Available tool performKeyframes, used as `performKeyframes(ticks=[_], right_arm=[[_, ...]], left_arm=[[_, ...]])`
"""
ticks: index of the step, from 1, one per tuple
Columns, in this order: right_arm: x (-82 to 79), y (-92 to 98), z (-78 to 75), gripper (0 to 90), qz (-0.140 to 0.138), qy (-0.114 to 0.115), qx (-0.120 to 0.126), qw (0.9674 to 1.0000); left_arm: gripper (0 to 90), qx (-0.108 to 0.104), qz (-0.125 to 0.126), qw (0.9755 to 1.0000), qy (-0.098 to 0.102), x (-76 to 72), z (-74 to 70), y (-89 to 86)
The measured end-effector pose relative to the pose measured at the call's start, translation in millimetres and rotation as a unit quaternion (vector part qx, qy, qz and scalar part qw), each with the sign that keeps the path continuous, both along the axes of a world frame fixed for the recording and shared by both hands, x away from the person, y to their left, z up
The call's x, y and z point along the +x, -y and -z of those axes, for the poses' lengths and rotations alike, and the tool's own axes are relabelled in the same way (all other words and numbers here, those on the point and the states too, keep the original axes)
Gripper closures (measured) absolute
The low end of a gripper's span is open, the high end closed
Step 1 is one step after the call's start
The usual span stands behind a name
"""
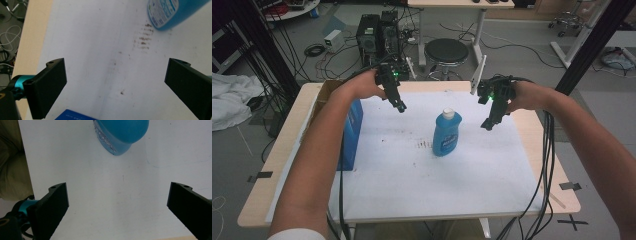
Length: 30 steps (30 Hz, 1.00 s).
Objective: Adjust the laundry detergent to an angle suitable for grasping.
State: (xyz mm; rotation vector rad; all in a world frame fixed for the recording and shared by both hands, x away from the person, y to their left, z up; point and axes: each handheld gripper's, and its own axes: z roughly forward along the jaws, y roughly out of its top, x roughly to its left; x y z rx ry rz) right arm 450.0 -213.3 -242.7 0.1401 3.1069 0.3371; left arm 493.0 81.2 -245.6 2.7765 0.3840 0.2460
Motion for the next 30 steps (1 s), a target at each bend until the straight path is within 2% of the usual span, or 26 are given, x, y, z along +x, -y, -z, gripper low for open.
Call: performKeyframes(ticks=[2, 3, 5, 10, 14, 18, 19, 21, 23, 25, 26, 28, 30], right_arm=[[0.1, 0.5, 0.7, 2.7, 0.001, 0.0, 0.001, 1.0], [0.1, 0.6, 0.9, 2.7, 0.001, 0.0, 0.001, 1.0], [0.2, 0.6, 1.2, 2.7, 0.001, 0.0, 0.001, 1.0], [0.9, 0.3, 1.7, 2.7, 0.001, -0.001, 0.002, 1.0], [1.6, 0.1, 2.1, 2.7, 0.002, -0.003, 0.002, 1.0], [2.5, -0.5, 2.2, 2.7, -0.004, -0.002, 0.003, 1.0], [2.2, -0.9, 2.2, 2.7, -0.002, -0.002, 0.002, 1.0], [2.3, -1.3, 2.8, 2.7, -0.004, -0.003, -0.001, 1.0], [2.8, -1.5, 2.8, 2.7, -0.006, -0.003, -0.002, 1.0], [2.7, -2.1, 3.3, 2.7, -0.005, -0.004, 0.002, 1.0], [2.5, -2.3, 3.4, 2.7, -0.003, -0.005, 0.003, 1.0], [2.6, -2.5, 3.6, 2.7, -0.003, -0.004, 0.003, 1.0], [3.0, -2.6, 3.8, 2.7, -0.005, -0.004, 0.003, 1.0]], left_arm=[[4.0, -0.029, -0.02, 0.9994, 0.005, 1.7, 1.1, -3.4], [4.0, -0.047, -0.027, 0.9985, 0.005, 2.4, 2.4, -5.2], [4.0, -0.072, -0.039, 0.9966, 0.009, 3.0, 5.9, -7.5], [4.0, -0.114, -0.054, 0.9918, 0.018, 3.2, 15.5, -10.2], [4.0, -0.137, -0.066, 0.9877, 0.035, 4.1, 19.8, -13.6], [4.0, -0.184, -0.083, 0.9779, 0.054, 3.8, 23.7, -17.4], [4.0, -0.197, -0.089, 0.9748, 0.056, 3.4, 25.1, -17.9], [4.0, -0.21, -0.093, 0.9716, 0.056, 3.6, 28.3, -19.2], [4.0, -0.216, -0.095, 0.9702, 0.056, 3.6, 31.9, -19.8], [4.0, -0.226, -0.102, 0.967, 0.059, 2.9, 35.2, -20.5], [4.0, -0.237, -0.107, 0.9634, 0.064, 2.8, 37.1, -21.4], [4.0, -0.249, -0.112, 0.959, 0.077, 2.0, 38.1, -22.6], [4.0, -0.273, -0.117, 0.9513, 0.082, 1.5, 38.8, -24.2]])
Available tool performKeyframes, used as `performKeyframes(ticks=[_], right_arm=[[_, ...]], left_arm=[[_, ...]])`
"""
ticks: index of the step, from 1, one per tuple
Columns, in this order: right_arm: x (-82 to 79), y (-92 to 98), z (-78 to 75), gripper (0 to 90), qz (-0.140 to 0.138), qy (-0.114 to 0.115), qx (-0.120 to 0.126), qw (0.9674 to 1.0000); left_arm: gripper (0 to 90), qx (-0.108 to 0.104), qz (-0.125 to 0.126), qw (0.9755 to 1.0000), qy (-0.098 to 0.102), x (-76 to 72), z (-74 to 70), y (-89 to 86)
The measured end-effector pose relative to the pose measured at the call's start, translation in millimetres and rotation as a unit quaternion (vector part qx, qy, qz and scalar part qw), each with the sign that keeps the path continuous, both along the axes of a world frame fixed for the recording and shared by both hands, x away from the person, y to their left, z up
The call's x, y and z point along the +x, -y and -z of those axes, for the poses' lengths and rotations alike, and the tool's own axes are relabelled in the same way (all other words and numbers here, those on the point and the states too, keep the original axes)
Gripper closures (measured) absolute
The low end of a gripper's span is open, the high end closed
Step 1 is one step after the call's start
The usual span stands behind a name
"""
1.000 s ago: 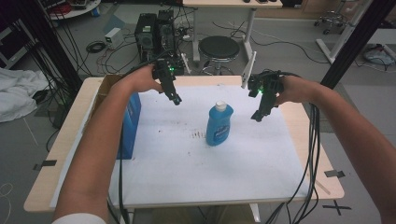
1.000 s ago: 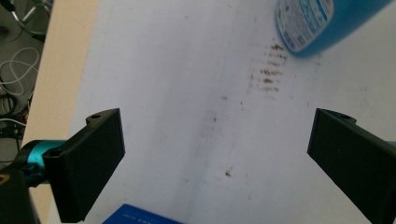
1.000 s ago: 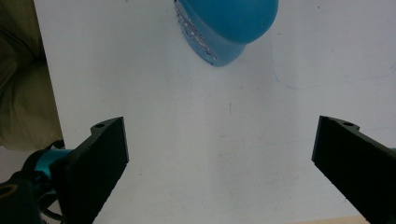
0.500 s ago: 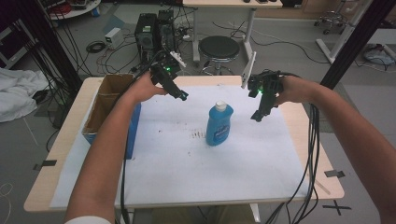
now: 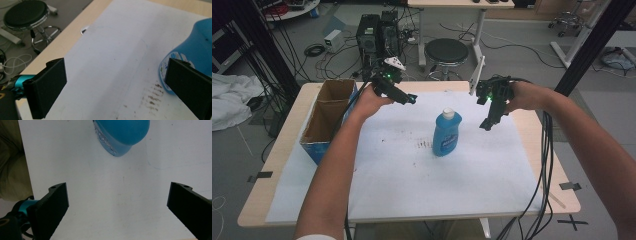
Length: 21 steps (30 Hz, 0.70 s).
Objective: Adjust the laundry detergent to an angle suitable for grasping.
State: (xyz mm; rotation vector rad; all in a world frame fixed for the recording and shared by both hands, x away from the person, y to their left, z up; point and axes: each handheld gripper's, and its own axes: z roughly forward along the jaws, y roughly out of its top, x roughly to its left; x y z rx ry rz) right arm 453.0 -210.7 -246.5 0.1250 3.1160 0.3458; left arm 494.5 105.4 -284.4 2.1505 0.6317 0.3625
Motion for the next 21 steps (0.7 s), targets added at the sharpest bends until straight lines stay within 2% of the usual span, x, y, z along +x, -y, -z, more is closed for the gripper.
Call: performKeyframes(ticks=[3, 8, 21], right_arm=[[0.2, 0.1, 0.2, 2.7, 0.001, 0.0, -0.001, 1.0], [0.2, -1.0, 0.7, 2.7, 0.0, 0.0, -0.002, 1.0], [0.6, 1.4, 0.5, 2.7, 0.006, -0.001, -0.002, 1.0]], left_arm=[[4.0, -0.036, -0.009, 0.9992, 0.013, -1.3, 2.2, -1.6], [4.0, -0.067, -0.011, 0.9974, 0.023, -3.1, 10.8, -2.0], [4.0, -0.116, 0.005, 0.9927, 0.032, -8.6, 21.5, -4.8]])
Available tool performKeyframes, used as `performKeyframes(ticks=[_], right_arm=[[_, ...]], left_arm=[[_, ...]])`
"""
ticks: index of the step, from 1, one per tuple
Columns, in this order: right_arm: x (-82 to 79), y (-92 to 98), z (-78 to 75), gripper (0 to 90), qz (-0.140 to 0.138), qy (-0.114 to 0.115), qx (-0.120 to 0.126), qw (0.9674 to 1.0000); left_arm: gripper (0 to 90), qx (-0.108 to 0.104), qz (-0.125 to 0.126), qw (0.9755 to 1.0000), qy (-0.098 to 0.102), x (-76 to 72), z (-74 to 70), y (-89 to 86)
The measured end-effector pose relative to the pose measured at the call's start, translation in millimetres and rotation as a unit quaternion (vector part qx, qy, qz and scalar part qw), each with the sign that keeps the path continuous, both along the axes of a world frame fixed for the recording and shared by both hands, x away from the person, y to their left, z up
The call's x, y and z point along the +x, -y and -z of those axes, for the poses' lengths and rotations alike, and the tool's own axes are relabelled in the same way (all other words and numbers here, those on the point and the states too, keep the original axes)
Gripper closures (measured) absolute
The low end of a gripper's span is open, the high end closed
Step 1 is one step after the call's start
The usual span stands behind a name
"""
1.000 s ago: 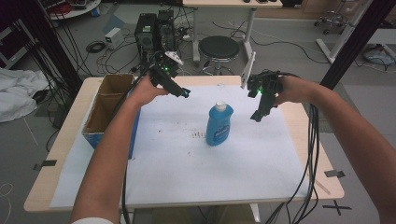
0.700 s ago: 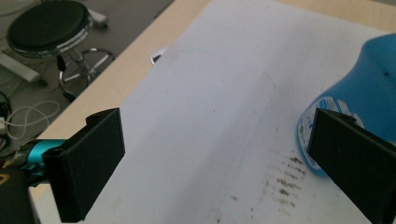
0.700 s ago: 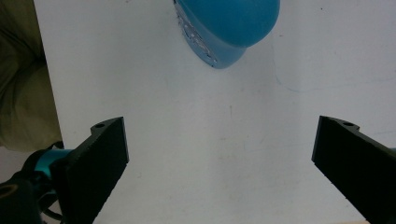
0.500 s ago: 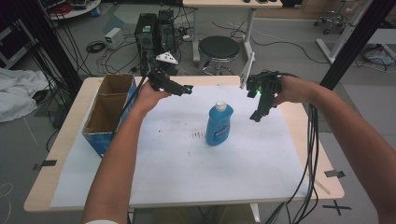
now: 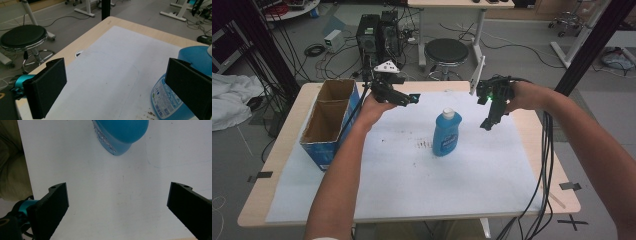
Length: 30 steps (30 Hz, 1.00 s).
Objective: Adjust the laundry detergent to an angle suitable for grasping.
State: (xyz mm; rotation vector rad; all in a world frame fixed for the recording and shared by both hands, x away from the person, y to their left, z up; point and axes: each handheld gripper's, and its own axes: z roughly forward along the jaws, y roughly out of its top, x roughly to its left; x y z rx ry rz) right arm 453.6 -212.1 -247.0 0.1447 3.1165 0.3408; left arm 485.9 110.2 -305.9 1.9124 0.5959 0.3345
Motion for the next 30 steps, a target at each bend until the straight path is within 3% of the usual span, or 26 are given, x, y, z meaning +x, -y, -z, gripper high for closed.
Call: performKeyframes(ticks=[9, 30], right_arm=[[0.0, -0.5, 0.0, 2.7, -0.002, 0.001, -0.001, 1.0], [-1.7, -2.3, -0.2, 2.7, -0.005, 0.0, -0.002, 1.0]], left_arm=[[4.0, -0.043, 0.005, 0.9988, 0.023, -13.5, 6.7, 3.7], [4.0, -0.078, 0.038, 0.9952, 0.046, -61.4, 34.2, 18.7]])
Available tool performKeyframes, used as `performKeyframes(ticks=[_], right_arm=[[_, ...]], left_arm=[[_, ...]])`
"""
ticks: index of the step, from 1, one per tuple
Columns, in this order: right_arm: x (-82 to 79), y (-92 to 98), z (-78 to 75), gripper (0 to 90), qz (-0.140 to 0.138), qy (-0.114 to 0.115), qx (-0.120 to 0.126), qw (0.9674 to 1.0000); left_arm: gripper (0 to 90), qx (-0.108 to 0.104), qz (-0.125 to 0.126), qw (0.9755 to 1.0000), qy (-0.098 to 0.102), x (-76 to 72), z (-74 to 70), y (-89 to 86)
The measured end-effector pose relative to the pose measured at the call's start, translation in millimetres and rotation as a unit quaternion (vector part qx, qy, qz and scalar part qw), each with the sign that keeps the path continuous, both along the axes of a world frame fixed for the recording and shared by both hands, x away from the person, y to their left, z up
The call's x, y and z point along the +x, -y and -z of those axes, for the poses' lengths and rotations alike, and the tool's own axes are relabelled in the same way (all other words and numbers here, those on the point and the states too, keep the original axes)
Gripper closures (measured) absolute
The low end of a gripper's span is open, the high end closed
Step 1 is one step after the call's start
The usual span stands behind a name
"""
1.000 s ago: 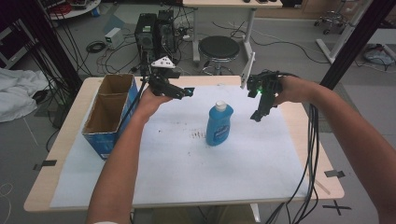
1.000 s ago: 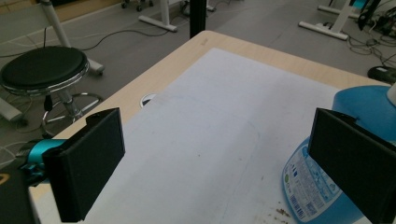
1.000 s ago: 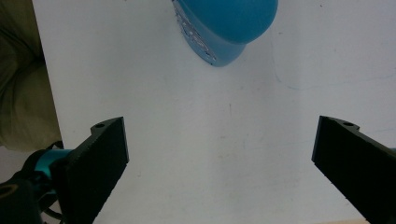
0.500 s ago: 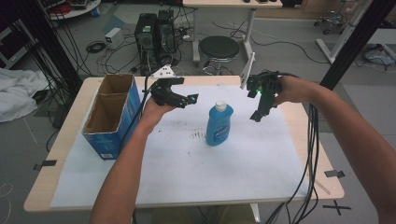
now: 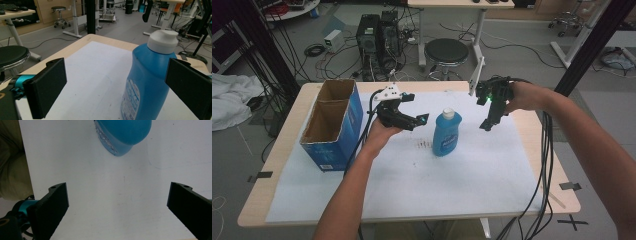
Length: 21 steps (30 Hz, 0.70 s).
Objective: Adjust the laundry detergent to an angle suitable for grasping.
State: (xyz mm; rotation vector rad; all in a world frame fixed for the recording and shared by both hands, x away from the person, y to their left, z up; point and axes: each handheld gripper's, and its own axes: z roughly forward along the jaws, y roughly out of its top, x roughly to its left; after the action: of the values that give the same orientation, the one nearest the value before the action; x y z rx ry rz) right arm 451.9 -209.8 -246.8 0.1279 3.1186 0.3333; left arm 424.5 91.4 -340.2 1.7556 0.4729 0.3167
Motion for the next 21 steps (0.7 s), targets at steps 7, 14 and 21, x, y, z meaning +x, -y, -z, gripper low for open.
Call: performKeyframes(ticks=[7, 14, 21], right_arm=[[-0.3, -0.5, 0.0, 2.7, -0.002, 0.0, 0.001, 1.0], [-1.4, 0.9, -1.2, 2.7, 0.001, 0.002, 0.002, 1.0], [-1.6, 0.9, -1.5, 2.7, -0.002, 0.003, 0.001, 1.0]], left_arm=[[3.9, -0.001, -0.011, 0.9998, 0.016, -13.9, 5.2, 4.5], [4.0, -0.011, -0.016, 0.9995, 0.024, -29.2, 13.6, 8.8], [4.0, -0.014, -0.038, 0.9989, 0.025, -41.9, 25.0, 13.0]])
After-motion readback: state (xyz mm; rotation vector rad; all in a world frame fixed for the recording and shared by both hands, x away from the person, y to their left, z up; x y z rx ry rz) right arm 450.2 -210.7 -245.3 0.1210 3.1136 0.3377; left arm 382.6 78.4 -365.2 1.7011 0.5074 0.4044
